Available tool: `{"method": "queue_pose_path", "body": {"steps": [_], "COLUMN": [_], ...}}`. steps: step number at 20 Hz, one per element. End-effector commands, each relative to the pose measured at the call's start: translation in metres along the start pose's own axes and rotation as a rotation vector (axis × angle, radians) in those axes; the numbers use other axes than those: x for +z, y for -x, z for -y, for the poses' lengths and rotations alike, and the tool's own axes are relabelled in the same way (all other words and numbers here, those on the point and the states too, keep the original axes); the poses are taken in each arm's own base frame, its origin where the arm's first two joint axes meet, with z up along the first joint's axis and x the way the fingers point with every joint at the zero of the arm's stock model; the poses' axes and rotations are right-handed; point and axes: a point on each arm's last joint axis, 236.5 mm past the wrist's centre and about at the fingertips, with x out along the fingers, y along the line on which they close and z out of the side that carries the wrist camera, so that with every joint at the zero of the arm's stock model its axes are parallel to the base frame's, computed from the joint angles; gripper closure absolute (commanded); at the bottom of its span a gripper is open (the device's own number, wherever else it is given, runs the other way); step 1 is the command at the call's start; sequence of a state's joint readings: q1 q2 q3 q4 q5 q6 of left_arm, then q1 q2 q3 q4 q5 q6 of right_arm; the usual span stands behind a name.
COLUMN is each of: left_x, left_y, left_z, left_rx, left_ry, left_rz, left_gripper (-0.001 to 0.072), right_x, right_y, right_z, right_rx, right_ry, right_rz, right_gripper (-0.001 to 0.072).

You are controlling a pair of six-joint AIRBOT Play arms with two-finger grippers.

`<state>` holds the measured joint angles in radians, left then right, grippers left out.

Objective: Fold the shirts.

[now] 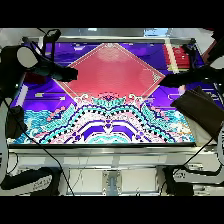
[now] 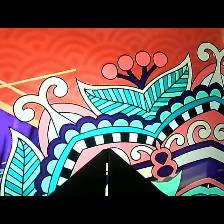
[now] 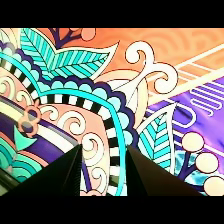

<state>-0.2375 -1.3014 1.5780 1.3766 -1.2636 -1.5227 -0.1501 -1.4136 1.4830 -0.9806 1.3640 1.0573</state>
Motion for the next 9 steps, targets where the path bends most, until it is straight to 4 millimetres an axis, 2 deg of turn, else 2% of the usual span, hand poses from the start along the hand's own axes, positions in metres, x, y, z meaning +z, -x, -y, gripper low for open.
{"method": "queue_pose_path", "body": {"steps": [1, 9], "left_x": [-0.0067, -0.011], "left_y": [-0.0001, 0.0001], "left_z": [0.0004, 0.0003], "left_rx": [-0.001, -0.002], "left_ry": [-0.001, -0.001], "left_rz": [-0.029, -0.047], "left_gripper": [0.0695, 0.0696], "right_x": [-0.0072, -0.0061], "right_y": [-0.0149, -0.0159], "right_z": [0.013, 0.0104], "right_rx": [-0.175, -0.168], "right_ry": [0.135, 0.126], "right_rz": [-0.084, -0.079], "right_gripper": [0.0402, 0.0402]}}
